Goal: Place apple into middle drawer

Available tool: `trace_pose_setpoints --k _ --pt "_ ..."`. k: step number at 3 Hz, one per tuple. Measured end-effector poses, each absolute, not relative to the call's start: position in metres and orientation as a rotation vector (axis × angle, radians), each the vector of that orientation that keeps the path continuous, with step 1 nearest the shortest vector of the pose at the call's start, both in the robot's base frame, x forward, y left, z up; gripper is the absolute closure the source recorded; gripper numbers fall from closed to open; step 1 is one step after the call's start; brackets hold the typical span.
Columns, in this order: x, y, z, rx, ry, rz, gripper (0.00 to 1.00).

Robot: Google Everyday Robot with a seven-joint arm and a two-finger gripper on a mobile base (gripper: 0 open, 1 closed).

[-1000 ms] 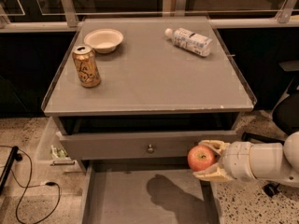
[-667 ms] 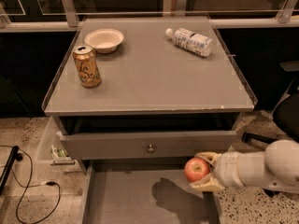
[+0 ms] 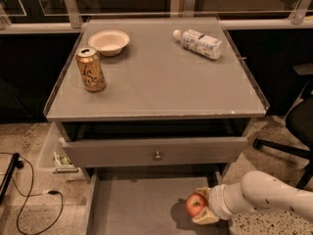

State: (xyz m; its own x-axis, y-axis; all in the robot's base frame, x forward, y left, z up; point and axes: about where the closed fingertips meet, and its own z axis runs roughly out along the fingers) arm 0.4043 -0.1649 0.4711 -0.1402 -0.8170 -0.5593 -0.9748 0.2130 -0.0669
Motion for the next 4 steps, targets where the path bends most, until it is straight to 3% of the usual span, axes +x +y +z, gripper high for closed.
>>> trace_pose_setpoints --k 4 --pt "0.424 -0.129 0.389 -1.509 1.870 0.608 1.00"
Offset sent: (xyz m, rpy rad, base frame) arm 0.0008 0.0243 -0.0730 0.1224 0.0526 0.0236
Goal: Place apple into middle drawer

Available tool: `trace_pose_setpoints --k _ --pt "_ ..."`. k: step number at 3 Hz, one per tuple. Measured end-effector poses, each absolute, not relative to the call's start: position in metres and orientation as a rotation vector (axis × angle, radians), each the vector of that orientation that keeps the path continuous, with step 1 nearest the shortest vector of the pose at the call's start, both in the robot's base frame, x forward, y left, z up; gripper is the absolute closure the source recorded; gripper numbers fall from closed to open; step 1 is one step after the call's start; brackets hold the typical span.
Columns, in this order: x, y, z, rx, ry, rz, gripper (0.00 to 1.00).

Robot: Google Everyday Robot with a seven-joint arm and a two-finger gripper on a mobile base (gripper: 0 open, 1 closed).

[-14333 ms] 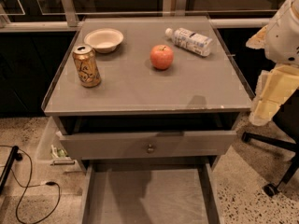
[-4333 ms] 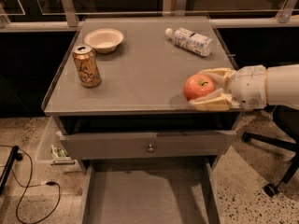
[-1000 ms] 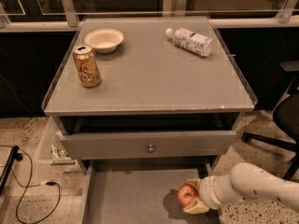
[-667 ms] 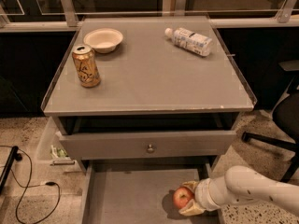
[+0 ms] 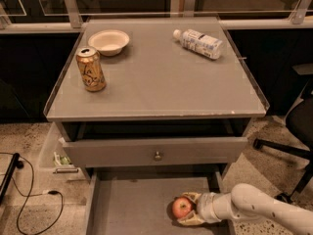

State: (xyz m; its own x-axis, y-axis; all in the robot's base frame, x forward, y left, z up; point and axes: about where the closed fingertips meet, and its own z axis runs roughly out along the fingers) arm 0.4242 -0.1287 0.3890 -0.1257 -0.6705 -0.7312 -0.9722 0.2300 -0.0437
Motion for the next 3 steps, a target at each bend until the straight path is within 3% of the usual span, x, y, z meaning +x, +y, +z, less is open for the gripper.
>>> trace_pose_setpoints --k 1,2,3 --pt "0.426 -0.116 0.372 -1.490 1.840 0.646 1.00" --pt "0.425 -0.100 0.359 -1.490 1.811 0.692 0.86" --pt "0.424 -0.100 0.358 -1.489 1.812 0.695 0.63"
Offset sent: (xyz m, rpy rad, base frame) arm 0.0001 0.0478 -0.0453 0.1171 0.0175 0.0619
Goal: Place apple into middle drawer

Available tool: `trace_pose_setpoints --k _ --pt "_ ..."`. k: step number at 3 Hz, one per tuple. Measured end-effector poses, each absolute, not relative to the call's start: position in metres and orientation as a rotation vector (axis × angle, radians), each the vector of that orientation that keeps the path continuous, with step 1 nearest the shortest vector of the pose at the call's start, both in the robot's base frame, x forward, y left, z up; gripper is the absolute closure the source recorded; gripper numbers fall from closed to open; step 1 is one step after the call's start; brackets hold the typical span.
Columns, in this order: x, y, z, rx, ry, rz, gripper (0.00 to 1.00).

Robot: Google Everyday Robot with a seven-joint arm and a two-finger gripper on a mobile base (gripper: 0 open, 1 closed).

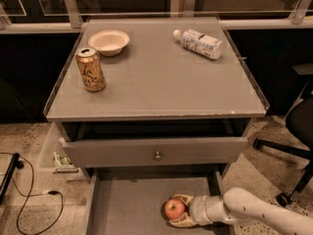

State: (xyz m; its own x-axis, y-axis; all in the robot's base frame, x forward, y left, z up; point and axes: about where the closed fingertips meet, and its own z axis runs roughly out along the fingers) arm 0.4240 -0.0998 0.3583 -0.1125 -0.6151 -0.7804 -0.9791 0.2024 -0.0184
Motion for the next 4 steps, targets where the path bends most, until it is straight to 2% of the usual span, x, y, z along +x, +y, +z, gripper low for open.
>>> trace_pose_setpoints --k 2,3,4 --pt "0.4239 -0.0997 0.3582 -1.489 1.812 0.695 0.17" --pt "0.4239 -0.0996 0.3582 -1.489 1.812 0.695 0.00" --pt "0.4239 -0.0996 0.3582 -1.489 1.812 0.695 0.00"
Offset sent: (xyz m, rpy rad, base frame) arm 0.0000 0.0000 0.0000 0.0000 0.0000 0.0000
